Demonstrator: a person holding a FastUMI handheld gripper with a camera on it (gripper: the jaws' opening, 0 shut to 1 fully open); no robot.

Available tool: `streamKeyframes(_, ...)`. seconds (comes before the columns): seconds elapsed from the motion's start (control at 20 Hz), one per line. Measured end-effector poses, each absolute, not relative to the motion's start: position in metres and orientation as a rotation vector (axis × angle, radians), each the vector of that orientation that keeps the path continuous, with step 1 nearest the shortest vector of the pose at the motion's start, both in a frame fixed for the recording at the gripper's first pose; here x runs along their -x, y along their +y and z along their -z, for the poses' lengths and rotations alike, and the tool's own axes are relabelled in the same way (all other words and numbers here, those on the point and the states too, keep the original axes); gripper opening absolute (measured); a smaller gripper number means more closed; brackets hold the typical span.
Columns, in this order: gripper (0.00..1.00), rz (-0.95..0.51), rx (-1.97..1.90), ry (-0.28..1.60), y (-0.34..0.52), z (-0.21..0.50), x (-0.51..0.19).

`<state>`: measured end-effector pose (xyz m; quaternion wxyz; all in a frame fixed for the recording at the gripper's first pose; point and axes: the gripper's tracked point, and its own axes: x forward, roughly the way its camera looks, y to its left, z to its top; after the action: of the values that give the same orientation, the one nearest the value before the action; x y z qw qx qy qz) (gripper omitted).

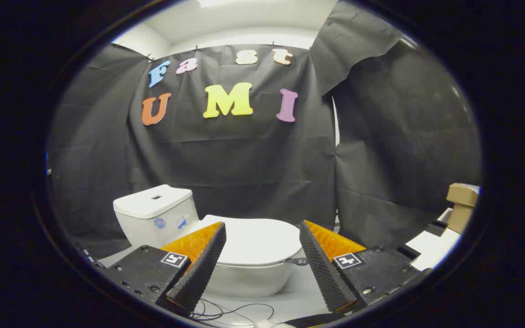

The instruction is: Open the toilet lid.

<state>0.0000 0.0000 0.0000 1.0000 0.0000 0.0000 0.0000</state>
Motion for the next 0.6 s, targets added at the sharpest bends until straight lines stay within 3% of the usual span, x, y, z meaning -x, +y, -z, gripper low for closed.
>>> streamKeyframes(0.6, 1.0, -0.02, 0.006, 0.012, 0.0084, 0.0027, -0.002)
